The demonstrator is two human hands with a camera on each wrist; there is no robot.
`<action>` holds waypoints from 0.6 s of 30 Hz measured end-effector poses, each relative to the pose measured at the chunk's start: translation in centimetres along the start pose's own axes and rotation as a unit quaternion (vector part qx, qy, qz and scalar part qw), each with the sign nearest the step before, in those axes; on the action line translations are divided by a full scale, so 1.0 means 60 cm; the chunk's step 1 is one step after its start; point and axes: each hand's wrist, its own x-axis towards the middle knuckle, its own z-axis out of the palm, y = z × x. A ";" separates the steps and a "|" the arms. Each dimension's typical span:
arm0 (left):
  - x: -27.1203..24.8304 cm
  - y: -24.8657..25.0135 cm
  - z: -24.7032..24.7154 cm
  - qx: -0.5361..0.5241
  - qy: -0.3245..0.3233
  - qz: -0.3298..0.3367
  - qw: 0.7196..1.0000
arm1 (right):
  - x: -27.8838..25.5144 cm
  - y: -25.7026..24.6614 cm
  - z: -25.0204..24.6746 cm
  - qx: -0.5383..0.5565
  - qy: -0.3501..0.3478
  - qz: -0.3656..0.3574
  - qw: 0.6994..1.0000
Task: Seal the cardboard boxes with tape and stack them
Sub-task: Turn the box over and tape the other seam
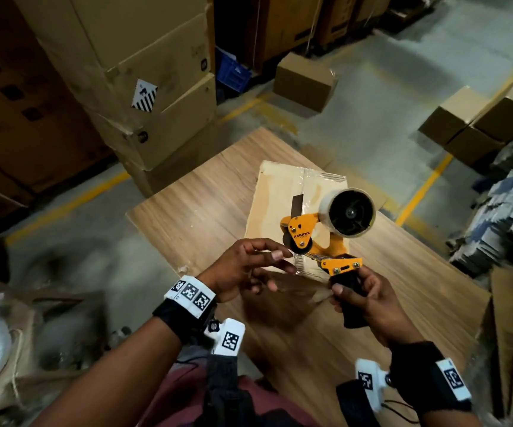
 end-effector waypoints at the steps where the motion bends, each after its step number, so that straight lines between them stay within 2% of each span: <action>1: -0.001 0.000 -0.002 -0.026 -0.005 -0.004 1.000 | 0.000 -0.001 -0.001 -0.009 0.001 -0.005 1.000; 4: -0.004 0.000 0.000 -0.086 0.011 -0.044 0.995 | -0.001 -0.003 -0.005 -0.041 0.004 -0.016 0.999; 8: 0.001 -0.010 0.003 -0.089 0.146 -0.059 0.983 | -0.003 -0.010 -0.004 -0.044 0.000 -0.022 0.999; 11: 0.000 -0.014 -0.008 -0.094 0.154 -0.085 0.980 | -0.002 -0.014 -0.002 -0.079 -0.006 -0.049 0.996; 15: -0.009 -0.004 -0.032 0.020 0.168 -0.102 0.980 | -0.001 -0.009 0.003 -0.100 -0.021 -0.084 0.991; 18: -0.015 0.015 -0.054 0.170 0.204 -0.102 0.959 | -0.004 -0.006 0.008 -0.134 -0.040 -0.100 0.985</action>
